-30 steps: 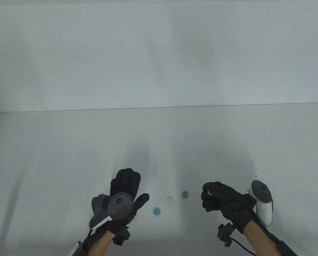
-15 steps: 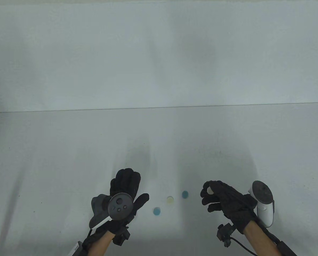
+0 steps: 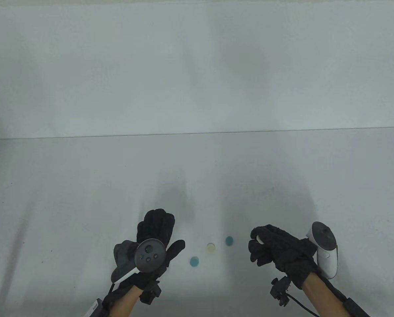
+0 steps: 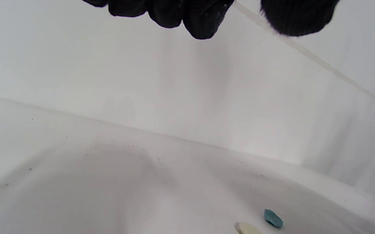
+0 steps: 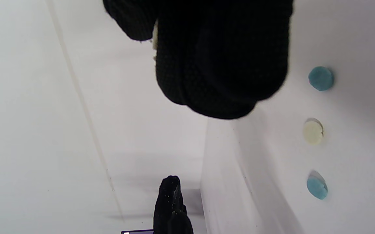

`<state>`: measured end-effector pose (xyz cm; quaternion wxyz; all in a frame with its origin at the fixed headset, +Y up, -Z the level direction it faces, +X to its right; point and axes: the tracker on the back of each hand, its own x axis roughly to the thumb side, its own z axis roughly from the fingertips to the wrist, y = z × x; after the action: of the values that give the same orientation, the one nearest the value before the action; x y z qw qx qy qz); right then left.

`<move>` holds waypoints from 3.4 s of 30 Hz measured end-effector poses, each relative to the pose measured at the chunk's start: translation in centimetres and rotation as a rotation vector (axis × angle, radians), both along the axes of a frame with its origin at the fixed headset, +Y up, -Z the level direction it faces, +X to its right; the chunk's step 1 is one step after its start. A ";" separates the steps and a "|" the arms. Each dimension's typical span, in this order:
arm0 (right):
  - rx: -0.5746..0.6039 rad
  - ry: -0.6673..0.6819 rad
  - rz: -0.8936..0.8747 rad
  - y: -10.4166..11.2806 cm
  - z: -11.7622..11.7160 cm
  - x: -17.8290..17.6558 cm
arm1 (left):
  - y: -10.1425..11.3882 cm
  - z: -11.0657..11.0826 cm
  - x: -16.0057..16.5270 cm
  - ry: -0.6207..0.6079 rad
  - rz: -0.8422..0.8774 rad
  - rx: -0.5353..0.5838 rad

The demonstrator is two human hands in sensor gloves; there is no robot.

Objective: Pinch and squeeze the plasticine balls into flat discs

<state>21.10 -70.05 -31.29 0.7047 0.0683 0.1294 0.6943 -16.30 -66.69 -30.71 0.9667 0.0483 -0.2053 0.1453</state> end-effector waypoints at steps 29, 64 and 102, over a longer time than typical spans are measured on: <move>0.007 -0.067 0.051 -0.2 0.1 0.2 | 0.1 0.0 0.1 -0.001 0.000 0.006; -0.065 -0.103 0.044 -1.1 0.0 0.7 | 0.2 0.1 0.0 0.005 0.002 0.020; -0.056 -0.042 -0.025 -1.0 -0.3 0.7 | 0.2 0.2 0.1 0.010 -0.018 0.018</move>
<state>21.81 -71.08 -31.57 0.7174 0.0355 0.1334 0.6829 -16.17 -66.49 -30.56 0.9684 0.0559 -0.2023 0.1345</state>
